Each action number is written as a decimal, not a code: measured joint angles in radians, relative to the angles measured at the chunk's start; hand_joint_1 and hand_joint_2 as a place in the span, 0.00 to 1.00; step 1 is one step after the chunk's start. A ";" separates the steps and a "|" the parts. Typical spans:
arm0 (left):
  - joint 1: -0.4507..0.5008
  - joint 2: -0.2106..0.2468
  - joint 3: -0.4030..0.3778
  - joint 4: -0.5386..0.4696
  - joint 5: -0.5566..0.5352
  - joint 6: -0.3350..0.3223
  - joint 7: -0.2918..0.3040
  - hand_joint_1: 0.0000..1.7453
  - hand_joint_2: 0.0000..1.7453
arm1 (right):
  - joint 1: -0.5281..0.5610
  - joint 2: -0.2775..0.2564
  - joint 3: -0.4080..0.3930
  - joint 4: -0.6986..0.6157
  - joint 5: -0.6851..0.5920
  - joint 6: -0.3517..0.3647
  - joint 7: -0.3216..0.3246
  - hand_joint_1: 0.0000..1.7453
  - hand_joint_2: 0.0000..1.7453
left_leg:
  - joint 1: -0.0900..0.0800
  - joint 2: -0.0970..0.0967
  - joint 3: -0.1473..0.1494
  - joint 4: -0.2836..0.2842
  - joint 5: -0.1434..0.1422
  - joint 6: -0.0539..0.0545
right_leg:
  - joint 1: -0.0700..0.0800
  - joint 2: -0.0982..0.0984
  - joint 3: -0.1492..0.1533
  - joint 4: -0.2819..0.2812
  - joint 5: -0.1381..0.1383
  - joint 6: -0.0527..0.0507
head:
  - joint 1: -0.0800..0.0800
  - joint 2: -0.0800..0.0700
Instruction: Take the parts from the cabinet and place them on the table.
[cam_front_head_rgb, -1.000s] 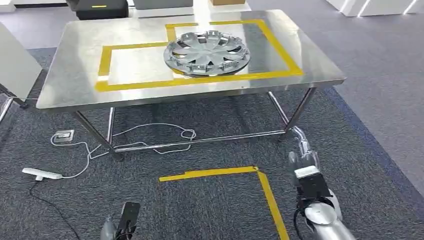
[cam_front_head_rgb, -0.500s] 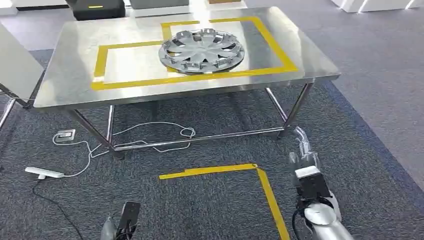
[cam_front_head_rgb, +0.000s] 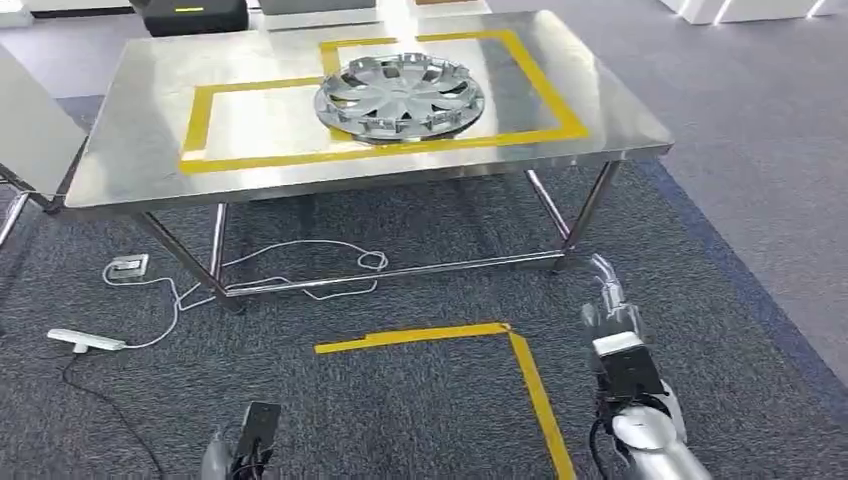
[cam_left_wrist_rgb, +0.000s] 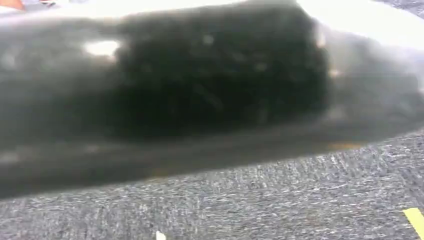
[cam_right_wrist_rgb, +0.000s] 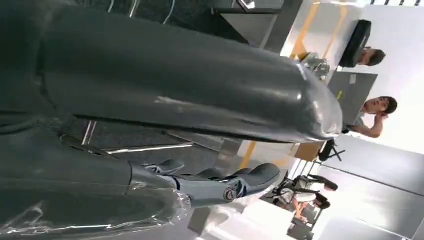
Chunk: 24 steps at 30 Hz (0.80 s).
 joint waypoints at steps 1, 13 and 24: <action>0.002 0.000 0.000 0.000 0.000 0.000 0.000 0.00 0.00 | 0.000 0.000 0.000 0.000 0.000 0.000 0.000 0.00 0.00 | -0.001 0.000 -0.001 -0.001 0.003 0.006 | -0.001 0.000 0.001 -0.002 0.002 0.005 | 0.003 0.000; 0.000 -0.003 0.000 0.000 0.000 0.000 0.000 0.00 0.00 | 0.001 0.000 0.000 0.001 0.000 0.000 0.000 0.00 0.00 | -0.005 0.001 -0.012 -0.006 0.018 0.017 | -0.004 0.002 0.034 -0.006 -0.027 0.019 | 0.012 0.000; 0.005 -0.001 0.000 0.000 0.000 0.000 0.000 0.00 0.00 | 0.004 0.000 -0.001 0.002 0.000 0.000 0.000 0.00 0.00 | 0.008 0.001 -0.144 0.282 -0.104 -0.023 | -0.003 0.000 0.019 -0.009 -0.010 -0.023 | 0.003 0.000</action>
